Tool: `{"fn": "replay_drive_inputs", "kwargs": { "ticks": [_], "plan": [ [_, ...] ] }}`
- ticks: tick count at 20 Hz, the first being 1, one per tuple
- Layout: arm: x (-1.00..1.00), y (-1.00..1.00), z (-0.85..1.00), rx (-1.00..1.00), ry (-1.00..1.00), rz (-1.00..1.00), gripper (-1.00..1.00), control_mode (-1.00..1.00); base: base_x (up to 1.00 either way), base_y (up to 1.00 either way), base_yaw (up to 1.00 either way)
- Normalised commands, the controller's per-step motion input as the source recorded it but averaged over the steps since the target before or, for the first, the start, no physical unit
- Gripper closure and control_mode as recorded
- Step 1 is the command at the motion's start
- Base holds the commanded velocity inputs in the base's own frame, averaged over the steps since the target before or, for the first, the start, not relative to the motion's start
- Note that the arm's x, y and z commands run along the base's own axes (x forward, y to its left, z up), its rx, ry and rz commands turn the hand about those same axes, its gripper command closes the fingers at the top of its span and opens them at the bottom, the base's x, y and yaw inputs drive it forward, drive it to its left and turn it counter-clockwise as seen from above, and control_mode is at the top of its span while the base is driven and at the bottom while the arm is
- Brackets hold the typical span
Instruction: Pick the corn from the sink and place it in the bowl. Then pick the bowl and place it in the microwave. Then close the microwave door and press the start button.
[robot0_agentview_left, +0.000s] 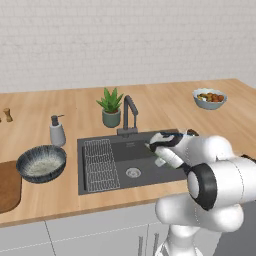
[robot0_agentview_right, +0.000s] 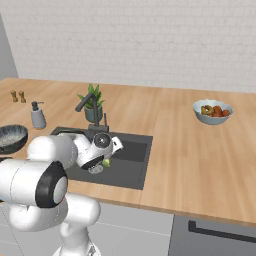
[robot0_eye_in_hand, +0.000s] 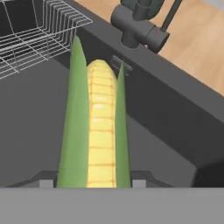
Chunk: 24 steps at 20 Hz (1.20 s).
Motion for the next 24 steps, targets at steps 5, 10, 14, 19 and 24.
{"fn": "replay_drive_inputs", "kwargs": {
  "ticks": [5, 10, 14, 19, 24],
  "plan": [
    [-0.13, -0.23, 1.00, 0.00, -0.15, 0.00, 1.00, -1.00, 0.00, 0.00, 0.00],
    [-0.14, -0.26, 1.00, 0.03, -0.06, 0.00, 1.00, -1.00, 0.00, 0.00, 0.00],
    [-0.34, -0.23, 1.00, 0.03, 0.01, -0.02, 1.00, -1.00, 0.00, 0.00, 0.00],
    [-0.70, -0.01, 0.61, 0.02, 0.05, 0.00, 1.00, -1.00, 0.00, 0.00, 0.00],
    [-0.66, 0.32, 0.21, 0.00, 0.02, 0.00, 1.00, -1.00, 0.00, 0.00, 0.00]
  ]
}}
